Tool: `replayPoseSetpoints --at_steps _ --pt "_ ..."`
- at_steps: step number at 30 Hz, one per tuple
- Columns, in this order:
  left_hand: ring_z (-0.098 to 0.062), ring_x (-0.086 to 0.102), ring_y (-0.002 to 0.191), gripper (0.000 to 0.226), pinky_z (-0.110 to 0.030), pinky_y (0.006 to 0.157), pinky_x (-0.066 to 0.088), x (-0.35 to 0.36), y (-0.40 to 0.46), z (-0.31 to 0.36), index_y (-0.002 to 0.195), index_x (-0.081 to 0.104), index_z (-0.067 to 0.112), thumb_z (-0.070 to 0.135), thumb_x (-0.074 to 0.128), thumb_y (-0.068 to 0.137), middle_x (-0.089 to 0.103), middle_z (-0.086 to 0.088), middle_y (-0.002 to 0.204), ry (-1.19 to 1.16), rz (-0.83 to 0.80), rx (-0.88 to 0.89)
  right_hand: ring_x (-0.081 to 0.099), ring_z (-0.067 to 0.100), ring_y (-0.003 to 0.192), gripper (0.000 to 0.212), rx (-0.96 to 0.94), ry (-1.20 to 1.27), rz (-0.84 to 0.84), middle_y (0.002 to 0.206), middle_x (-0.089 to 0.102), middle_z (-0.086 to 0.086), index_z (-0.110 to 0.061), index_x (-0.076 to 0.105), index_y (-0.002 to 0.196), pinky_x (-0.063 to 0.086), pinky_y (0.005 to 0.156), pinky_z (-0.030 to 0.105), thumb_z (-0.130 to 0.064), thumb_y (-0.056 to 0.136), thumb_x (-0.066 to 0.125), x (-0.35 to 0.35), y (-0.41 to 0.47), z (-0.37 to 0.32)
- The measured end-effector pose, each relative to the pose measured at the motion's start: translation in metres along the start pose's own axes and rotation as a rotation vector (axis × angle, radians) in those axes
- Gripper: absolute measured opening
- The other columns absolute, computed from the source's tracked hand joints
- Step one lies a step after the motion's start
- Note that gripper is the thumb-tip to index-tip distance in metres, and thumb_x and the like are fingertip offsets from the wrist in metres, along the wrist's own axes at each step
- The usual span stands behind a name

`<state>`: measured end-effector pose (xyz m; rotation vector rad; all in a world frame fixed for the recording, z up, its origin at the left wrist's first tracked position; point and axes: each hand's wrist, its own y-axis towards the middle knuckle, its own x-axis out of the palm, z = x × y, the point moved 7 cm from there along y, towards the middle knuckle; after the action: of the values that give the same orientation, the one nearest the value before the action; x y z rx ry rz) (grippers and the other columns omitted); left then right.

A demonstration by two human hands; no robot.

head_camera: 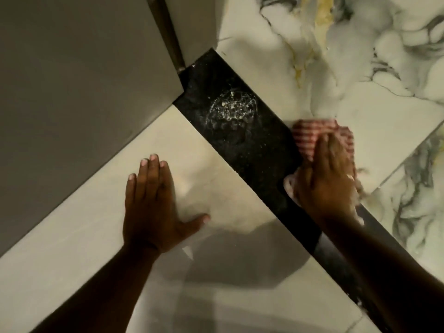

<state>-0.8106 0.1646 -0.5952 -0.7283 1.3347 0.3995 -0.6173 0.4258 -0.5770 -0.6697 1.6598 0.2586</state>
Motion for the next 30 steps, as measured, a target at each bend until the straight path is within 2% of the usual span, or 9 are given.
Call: replayPoseSetpoints --at_steps 4,8,12,14,17,21,24,26,30 --pt "-0.044 0.015 0.156 0.137 -0.060 0.125 0.012 -0.001 0.001 -0.004 0.158 0.022 -0.004 0.098 0.036 0.067 0.017 -0.028 0.167 -0.042 -0.017 -0.063 0.027 0.039 0.142 0.062 -0.363 0.010 -0.076 0.149 0.036 0.028 0.004 0.046 0.140 0.013 0.119 0.043 -0.031 0.090 0.040 0.014 -0.087 -0.057" --pt "-0.048 0.019 0.154 0.138 -0.062 0.123 0.014 0.000 0.001 -0.002 0.157 0.025 -0.007 0.095 0.043 0.065 0.020 -0.030 0.166 -0.034 -0.021 -0.046 0.026 0.037 0.146 0.060 -0.755 -0.091 -0.168 0.156 0.030 0.020 -0.005 0.039 0.147 0.018 0.120 0.051 -0.034 0.095 0.034 0.042 -0.025 -0.142" --pt "-0.045 0.013 0.156 0.141 -0.062 0.125 0.015 0.002 0.001 -0.003 0.159 0.021 -0.005 0.097 0.041 0.064 0.015 -0.028 0.168 -0.023 -0.058 -0.050 0.023 0.038 0.147 0.059 -0.481 -0.147 -0.119 0.158 0.027 0.021 -0.003 0.032 0.151 0.024 0.117 0.047 -0.028 0.099 0.043 0.029 0.071 -0.121" --pt "-0.043 0.010 0.157 0.140 -0.059 0.126 0.010 0.004 0.001 -0.003 0.159 0.017 -0.004 0.098 0.037 0.066 0.012 -0.027 0.169 -0.023 -0.054 -0.042 0.021 0.039 0.147 0.060 -0.326 -0.091 -0.007 0.157 0.027 0.025 0.002 0.030 0.150 0.018 0.120 0.048 -0.028 0.098 0.036 0.011 0.067 -0.086" --pt "-0.042 0.010 0.157 0.139 -0.056 0.126 0.005 0.005 0.002 -0.004 0.159 0.017 -0.004 0.099 0.030 0.067 0.012 -0.027 0.168 -0.052 -0.067 -0.043 0.011 0.036 0.149 0.066 -0.193 -0.075 -0.035 0.159 0.018 0.024 0.003 0.026 0.151 0.012 0.122 0.048 -0.031 0.094 0.032 0.007 0.000 -0.062" --pt "-0.043 0.014 0.157 0.138 -0.057 0.126 0.007 0.006 0.002 -0.005 0.158 0.022 -0.005 0.095 0.042 0.066 0.016 -0.028 0.168 -0.080 -0.033 -0.041 0.031 0.041 0.142 0.062 -0.545 -0.057 -0.147 0.154 0.031 0.019 -0.004 0.039 0.146 0.023 0.118 0.050 -0.035 0.092 0.039 0.030 -0.058 -0.133" --pt "-0.044 0.016 0.156 0.140 -0.058 0.126 0.009 0.008 0.002 -0.005 0.158 0.023 -0.006 0.095 0.044 0.064 0.018 -0.029 0.167 -0.075 -0.025 -0.036 0.019 0.036 0.148 0.062 -0.788 -0.203 -0.202 0.161 0.022 0.016 -0.009 0.027 0.153 0.017 0.121 0.055 -0.038 0.097 0.029 0.046 0.004 -0.182" --pt "-0.044 0.015 0.156 0.140 -0.058 0.126 0.010 0.006 0.001 -0.004 0.158 0.022 -0.005 0.097 0.041 0.064 0.018 -0.028 0.167 -0.064 -0.029 -0.036 0.006 0.036 0.151 0.068 -0.647 -0.293 -0.256 0.164 0.006 0.016 -0.011 0.012 0.156 0.014 0.122 0.054 -0.042 0.099 0.031 0.051 0.072 -0.178" --pt "-0.044 0.014 0.156 0.140 -0.059 0.126 0.009 0.005 0.002 -0.003 0.158 0.024 -0.005 0.097 0.042 0.065 0.017 -0.028 0.167 -0.061 -0.012 -0.024 0.011 0.037 0.150 0.069 -0.266 -0.161 -0.058 0.162 0.013 0.024 -0.001 0.022 0.153 0.007 0.122 0.044 -0.039 0.096 0.028 0.022 0.122 -0.123"
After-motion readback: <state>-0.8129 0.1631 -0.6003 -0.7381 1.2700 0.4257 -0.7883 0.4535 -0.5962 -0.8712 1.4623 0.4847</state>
